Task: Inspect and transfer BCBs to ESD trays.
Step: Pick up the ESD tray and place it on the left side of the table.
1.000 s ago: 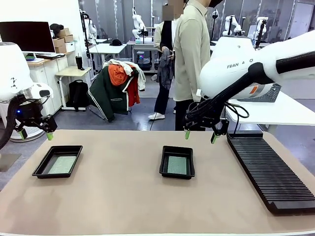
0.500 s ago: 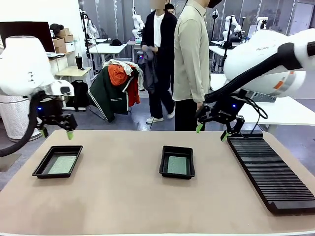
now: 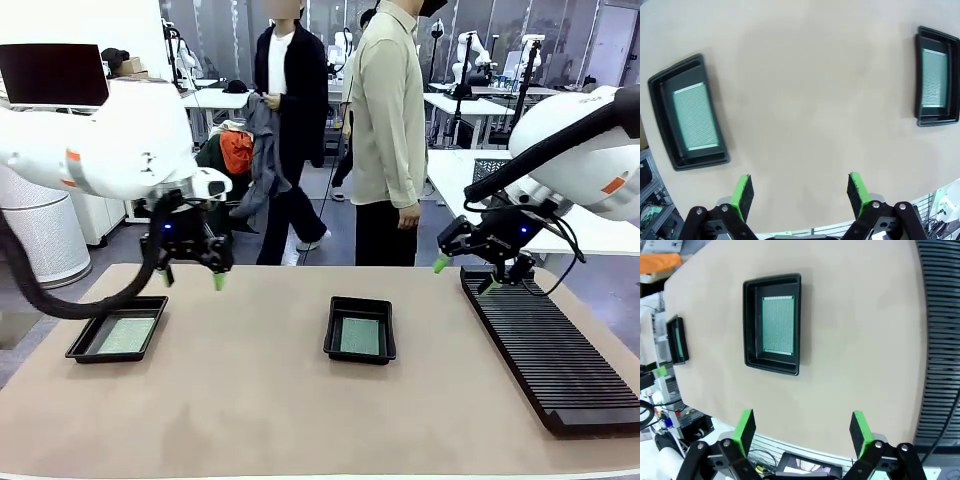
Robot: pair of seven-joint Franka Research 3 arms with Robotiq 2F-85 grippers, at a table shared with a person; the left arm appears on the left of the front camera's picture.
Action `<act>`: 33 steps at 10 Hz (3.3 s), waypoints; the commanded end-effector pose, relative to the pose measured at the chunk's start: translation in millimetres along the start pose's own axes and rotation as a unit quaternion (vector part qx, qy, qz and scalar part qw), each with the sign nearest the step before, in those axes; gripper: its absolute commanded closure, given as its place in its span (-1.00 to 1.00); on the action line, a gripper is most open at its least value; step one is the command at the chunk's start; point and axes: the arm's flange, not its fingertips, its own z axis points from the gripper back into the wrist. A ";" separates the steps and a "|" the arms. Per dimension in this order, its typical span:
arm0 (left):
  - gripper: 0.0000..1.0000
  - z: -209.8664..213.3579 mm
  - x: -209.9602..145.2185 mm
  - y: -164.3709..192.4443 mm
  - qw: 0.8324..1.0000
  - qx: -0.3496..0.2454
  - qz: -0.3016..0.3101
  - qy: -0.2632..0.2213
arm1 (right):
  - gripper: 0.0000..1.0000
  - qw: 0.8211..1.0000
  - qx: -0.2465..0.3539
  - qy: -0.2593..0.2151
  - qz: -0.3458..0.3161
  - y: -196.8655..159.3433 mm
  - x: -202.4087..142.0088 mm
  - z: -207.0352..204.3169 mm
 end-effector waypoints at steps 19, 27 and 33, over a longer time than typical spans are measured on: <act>-1.00 -147.0 91.2 -212.7 0.999 0.026 -0.018 -0.024 | -1.00 1.000 0.013 0.000 0.001 -15.0 3.4 0.6; -0.37 -158.7 97.6 -211.1 0.999 0.027 0.002 -0.029 | -1.00 1.000 0.013 0.000 0.001 -15.0 3.4 0.6; 0.40 -160.7 96.8 -208.4 1.000 0.019 0.003 -0.022 | -1.00 1.000 0.013 0.000 0.001 -15.0 3.4 0.6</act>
